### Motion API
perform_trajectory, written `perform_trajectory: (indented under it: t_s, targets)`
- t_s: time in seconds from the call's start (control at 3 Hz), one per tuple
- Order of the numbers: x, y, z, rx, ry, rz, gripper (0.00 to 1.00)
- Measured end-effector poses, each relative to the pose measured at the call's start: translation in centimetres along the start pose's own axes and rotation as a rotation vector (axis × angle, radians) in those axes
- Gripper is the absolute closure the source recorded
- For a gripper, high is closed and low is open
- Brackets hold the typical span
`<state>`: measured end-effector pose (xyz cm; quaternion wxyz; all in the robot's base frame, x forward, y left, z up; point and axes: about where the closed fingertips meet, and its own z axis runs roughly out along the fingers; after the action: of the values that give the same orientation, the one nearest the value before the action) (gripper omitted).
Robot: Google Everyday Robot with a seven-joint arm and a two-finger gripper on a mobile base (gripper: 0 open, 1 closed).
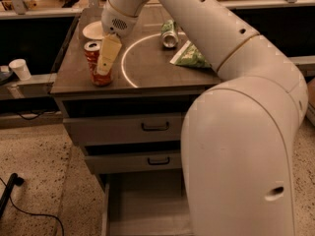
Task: Place coke can into bottom drawer
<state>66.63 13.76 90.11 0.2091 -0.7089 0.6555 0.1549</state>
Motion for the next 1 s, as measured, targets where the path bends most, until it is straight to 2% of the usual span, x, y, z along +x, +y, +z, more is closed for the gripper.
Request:
perform_trajectory:
  t_s: [0.33, 0.67, 1.0]
  targets:
    - [-1.37, -0.79, 0.72, 0.001, -0.011, -0.015, 0.0]
    - [-1.7, -0.97, 0.72, 0.005, -0.016, -0.018, 0.0]
    - [-1.7, -0.98, 0.72, 0.005, -0.016, -0.018, 0.15]
